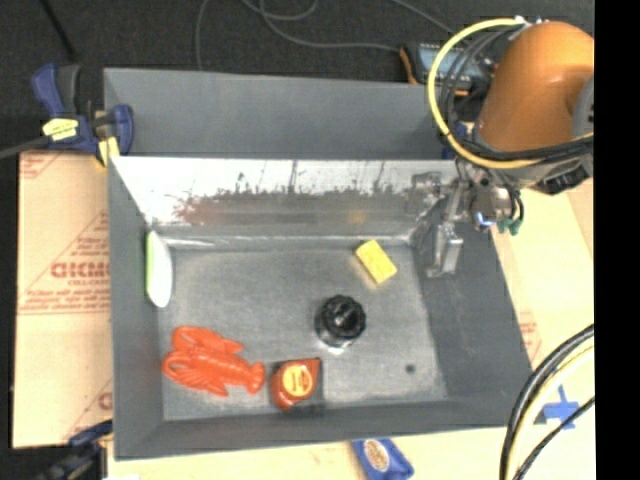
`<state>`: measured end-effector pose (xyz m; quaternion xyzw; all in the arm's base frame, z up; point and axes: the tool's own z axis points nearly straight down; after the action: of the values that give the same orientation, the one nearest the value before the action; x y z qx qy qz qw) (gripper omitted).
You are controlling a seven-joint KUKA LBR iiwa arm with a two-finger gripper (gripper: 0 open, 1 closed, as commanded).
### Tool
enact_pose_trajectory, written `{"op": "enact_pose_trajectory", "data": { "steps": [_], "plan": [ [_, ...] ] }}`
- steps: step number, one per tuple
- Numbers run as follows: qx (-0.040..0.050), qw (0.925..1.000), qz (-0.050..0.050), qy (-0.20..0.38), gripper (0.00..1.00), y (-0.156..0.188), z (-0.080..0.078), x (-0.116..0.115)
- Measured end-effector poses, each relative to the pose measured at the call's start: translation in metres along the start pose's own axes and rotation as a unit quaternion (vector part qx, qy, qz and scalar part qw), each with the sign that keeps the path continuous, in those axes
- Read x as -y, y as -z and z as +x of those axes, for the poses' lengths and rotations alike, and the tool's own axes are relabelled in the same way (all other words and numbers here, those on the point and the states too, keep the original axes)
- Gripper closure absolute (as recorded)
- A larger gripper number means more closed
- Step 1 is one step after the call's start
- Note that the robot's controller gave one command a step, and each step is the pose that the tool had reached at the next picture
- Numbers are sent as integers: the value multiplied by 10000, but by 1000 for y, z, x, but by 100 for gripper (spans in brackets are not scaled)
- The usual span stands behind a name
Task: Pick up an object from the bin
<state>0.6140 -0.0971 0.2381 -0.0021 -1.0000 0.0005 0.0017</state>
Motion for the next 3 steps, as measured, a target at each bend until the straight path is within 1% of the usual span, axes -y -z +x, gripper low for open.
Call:
{"op": "enact_pose_trajectory", "data": {
  "steps": [1,2,3],
  "plan": [
    [41,10000,9,9,0,5,-1,0],
    [51,9998,10,172,0,-29,40,-53],
    [19,10000,-22,-4,0,-43,49,-83]
  ]
}}
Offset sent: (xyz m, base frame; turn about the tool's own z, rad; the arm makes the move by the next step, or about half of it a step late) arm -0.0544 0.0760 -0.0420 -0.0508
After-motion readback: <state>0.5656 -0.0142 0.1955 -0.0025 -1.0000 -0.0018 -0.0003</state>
